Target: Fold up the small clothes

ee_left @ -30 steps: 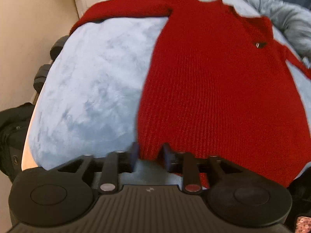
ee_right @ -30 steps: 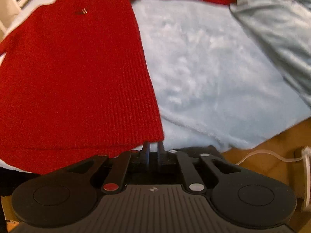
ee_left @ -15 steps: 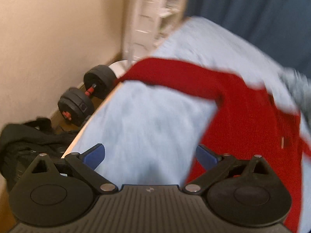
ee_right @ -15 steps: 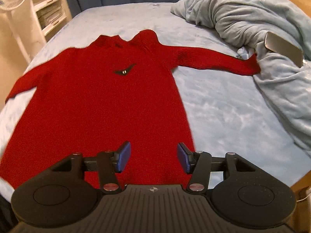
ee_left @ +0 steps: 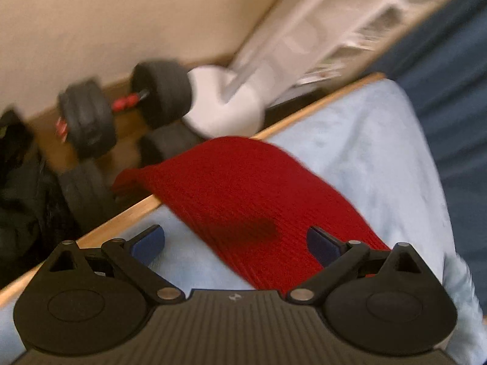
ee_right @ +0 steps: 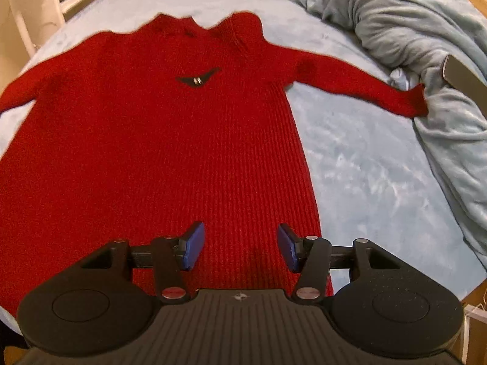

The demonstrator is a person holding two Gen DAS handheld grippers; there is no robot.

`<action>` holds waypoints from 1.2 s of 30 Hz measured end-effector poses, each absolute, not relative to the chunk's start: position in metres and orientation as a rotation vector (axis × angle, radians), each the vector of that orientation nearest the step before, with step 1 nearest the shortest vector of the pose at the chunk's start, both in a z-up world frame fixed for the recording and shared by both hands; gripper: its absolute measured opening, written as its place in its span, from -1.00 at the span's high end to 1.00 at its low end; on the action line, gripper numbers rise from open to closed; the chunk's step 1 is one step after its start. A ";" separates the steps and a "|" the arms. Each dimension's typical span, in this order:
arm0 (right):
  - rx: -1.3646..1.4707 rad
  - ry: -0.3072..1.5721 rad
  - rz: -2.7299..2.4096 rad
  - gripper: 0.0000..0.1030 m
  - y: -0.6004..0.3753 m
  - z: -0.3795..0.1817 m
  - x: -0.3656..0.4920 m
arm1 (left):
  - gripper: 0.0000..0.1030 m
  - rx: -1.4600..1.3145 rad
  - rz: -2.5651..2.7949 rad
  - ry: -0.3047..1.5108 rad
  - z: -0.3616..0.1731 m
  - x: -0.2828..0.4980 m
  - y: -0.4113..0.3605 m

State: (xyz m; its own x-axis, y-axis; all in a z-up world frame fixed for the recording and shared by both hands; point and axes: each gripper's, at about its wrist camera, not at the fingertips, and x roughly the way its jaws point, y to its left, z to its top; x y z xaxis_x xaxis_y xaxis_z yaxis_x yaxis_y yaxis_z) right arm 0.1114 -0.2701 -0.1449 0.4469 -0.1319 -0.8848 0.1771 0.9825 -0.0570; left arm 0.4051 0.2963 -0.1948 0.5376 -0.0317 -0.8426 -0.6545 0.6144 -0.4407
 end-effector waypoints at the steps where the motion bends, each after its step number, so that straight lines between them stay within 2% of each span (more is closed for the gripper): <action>1: 0.045 1.100 -0.198 -0.06 -0.271 -0.149 0.113 | -0.74 -0.843 0.482 0.924 -0.198 0.407 0.300; 3: 0.044 1.116 -0.204 -0.06 -0.275 -0.156 0.117 | 0.46 -0.816 0.560 0.896 -0.197 0.413 0.309; 4: 0.046 1.120 -0.202 -0.06 -0.276 -0.159 0.117 | 0.66 -0.826 0.577 0.895 -0.196 0.417 0.315; 8: 0.062 1.135 -0.177 -0.05 -0.278 -0.169 0.117 | 0.74 -0.805 0.572 0.784 -0.152 0.426 0.315; 11: 0.080 1.143 -0.168 -0.03 -0.277 -0.175 0.113 | 0.80 -0.567 0.383 0.653 -0.085 0.437 0.241; 14: 0.092 1.136 -0.173 -0.01 -0.278 -0.175 0.110 | 0.79 -0.371 0.039 0.559 -0.039 0.423 0.124; 16: 0.096 1.114 -0.183 -0.01 -0.281 -0.171 0.106 | 0.74 -0.211 -0.189 0.540 -0.039 0.392 0.044; 17: 0.100 1.107 -0.185 -0.01 -0.284 -0.169 0.104 | 0.36 -0.129 -0.292 0.565 -0.052 0.374 0.009; 18: 0.105 1.105 -0.189 -0.01 -0.287 -0.168 0.102 | -0.46 -0.051 -0.370 0.619 -0.069 0.360 -0.018; 19: 0.111 1.106 -0.194 -0.01 -0.292 -0.167 0.099 | -0.77 0.046 -0.400 0.681 -0.093 0.346 -0.040; 20: 0.119 1.109 -0.201 -0.01 -0.297 -0.166 0.097 | -0.92 0.108 -0.371 0.700 -0.112 0.334 -0.048; 22: 0.135 1.110 -0.223 -0.01 -0.308 -0.167 0.090 | -0.92 0.150 -0.334 0.739 -0.136 0.322 -0.038; 25: 0.152 1.133 -0.259 -0.01 -0.319 -0.177 0.083 | -0.94 -0.030 -0.265 0.769 -0.133 0.336 0.017; 29: 0.197 1.160 -0.278 -0.01 -0.324 -0.193 0.085 | -0.97 -0.218 -0.119 0.762 -0.114 0.400 0.080; 33: 0.196 1.167 -0.242 -0.01 -0.314 -0.197 0.090 | -0.97 -0.256 -0.085 0.926 -0.142 0.474 0.087; 35: 0.174 1.162 -0.225 -0.01 -0.310 -0.196 0.092 | -0.86 -0.277 -0.083 1.032 -0.166 0.497 0.079; 36: 0.162 1.160 -0.220 -0.01 -0.308 -0.195 0.093 | -0.66 -0.294 -0.099 1.063 -0.179 0.503 0.077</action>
State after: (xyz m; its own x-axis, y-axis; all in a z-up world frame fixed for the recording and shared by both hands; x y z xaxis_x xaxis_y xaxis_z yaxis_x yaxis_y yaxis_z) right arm 0.0931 -0.3083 -0.1952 0.3814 -0.0884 -0.9202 0.2548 0.9669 0.0127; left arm 0.5031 0.0775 -0.1790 0.4863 -0.2205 -0.8455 -0.0609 0.9567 -0.2846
